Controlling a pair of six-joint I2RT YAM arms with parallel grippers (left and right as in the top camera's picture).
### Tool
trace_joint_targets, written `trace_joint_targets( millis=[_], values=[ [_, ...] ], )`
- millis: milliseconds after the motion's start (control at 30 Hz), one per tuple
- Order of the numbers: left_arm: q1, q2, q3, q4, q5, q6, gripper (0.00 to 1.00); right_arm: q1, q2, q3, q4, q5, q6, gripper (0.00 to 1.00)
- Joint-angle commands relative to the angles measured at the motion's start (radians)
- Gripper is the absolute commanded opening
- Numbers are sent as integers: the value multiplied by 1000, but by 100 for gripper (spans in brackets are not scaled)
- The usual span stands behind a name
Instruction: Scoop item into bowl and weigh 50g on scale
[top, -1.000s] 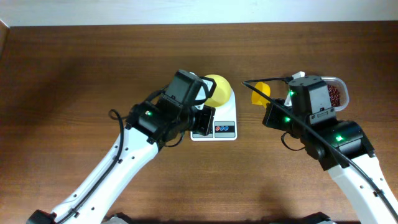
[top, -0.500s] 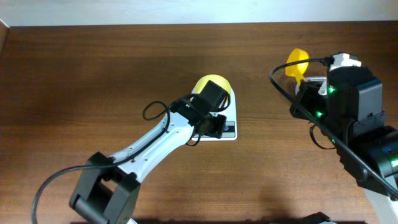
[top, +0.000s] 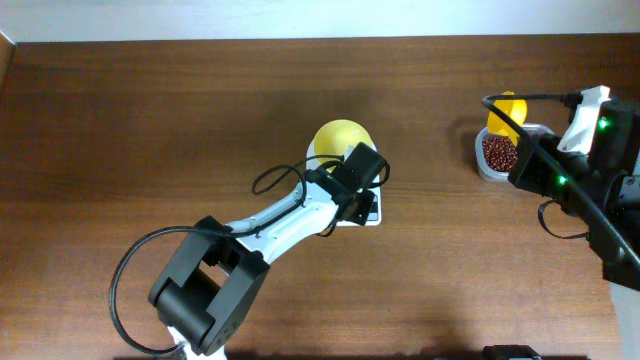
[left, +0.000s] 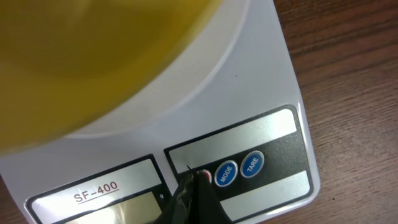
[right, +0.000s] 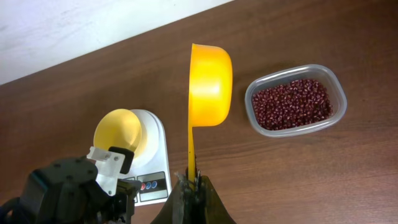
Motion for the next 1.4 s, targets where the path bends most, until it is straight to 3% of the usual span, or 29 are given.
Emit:
trace_joint_targets(
  millis=[0, 1367],
  values=[
    [2, 12, -3, 5, -19, -10, 0, -3, 22, 21, -6, -16, -14, 4],
    [2, 81, -7, -27, 19, -10, 0, -3, 47, 21, -8, -16, -14, 4]
  ],
)
